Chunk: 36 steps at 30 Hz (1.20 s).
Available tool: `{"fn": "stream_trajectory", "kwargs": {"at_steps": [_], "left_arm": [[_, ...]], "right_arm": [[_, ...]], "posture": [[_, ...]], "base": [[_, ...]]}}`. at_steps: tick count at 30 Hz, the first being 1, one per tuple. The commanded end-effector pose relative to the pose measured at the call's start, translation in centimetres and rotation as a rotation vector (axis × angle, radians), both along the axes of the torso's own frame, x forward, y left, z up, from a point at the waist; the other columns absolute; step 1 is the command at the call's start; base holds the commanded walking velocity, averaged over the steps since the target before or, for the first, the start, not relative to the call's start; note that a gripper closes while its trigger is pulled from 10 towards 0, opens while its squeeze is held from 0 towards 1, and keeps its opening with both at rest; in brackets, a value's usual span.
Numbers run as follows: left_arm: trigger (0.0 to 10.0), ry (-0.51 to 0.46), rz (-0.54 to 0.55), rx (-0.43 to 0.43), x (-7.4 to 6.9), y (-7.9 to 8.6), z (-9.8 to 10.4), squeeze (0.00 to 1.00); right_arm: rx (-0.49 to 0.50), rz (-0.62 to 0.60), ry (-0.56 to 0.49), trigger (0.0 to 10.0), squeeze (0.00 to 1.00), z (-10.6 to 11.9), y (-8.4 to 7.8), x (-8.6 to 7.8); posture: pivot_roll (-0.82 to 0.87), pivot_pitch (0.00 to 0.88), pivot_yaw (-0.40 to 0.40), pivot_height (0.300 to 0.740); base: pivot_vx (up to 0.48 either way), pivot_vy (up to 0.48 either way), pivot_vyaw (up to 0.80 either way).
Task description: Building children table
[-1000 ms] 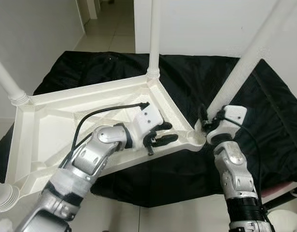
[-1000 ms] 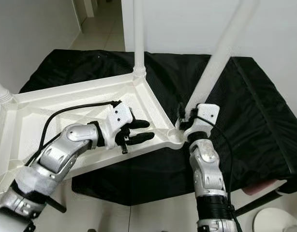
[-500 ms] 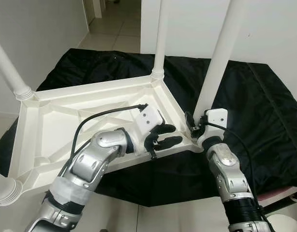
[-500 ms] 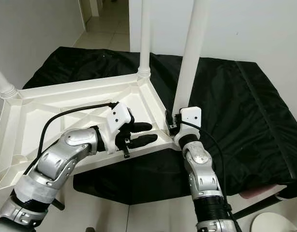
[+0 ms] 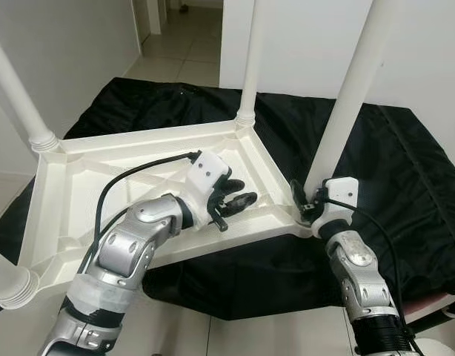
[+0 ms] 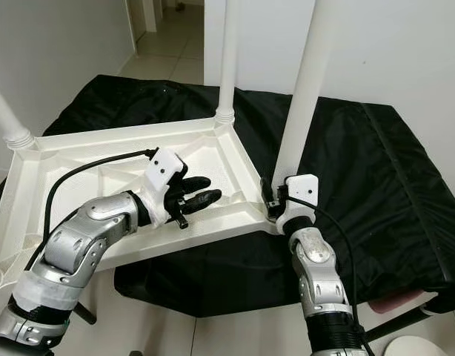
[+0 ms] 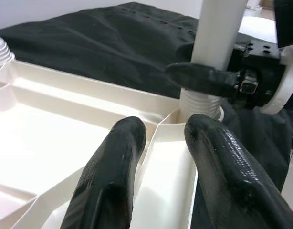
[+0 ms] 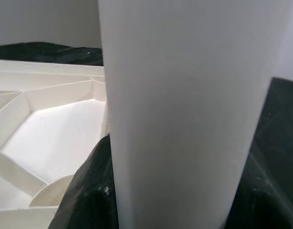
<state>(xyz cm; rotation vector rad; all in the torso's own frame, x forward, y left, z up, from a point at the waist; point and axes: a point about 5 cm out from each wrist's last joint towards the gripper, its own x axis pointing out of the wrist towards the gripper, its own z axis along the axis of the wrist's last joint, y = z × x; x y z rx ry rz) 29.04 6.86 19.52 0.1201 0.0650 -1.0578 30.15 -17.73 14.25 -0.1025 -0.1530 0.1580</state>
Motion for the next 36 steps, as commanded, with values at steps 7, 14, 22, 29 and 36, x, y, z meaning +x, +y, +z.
{"fn": "stream_trajectory", "kwargs": {"at_steps": [7,14,22,29,36], "left_arm": [[10.0,0.026,0.05,0.0,0.1,0.3,-0.1,0.0],[10.0,0.028,0.068,-0.002,0.2,0.3,-0.1,0.0],[10.0,0.031,0.062,0.0,0.3,0.2,0.0,0.0],[10.0,0.027,0.057,-0.006,0.5,0.0,0.4,0.0],[10.0,0.025,0.055,-0.008,0.5,-0.1,0.5,0.0]], "right_arm": [[-0.056,0.006,0.074,10.0,0.0,-1.9,-0.7,-0.3],[-0.058,0.008,0.09,10.0,0.0,-2.6,-0.8,-0.7],[-0.112,0.086,0.067,10.0,0.0,-3.3,-0.3,-1.2],[-0.055,0.129,0.082,10.0,0.0,-4.5,-0.5,-1.5],[0.09,0.134,0.144,10.0,0.0,-5.3,-0.1,-1.4]], "posture": [[0.07,0.018,-0.045,0.74],[0.08,0.012,-0.046,0.74],[0.07,0.006,-0.038,0.74],[0.07,0.0,-0.033,0.74],[0.07,0.0,-0.037,0.74]], "base": [[0.0,0.0,0.0],[0.0,0.0,0.0],[0.0,0.0,0.0],[0.0,0.0,0.0],[0.0,0.0,0.0]]}}
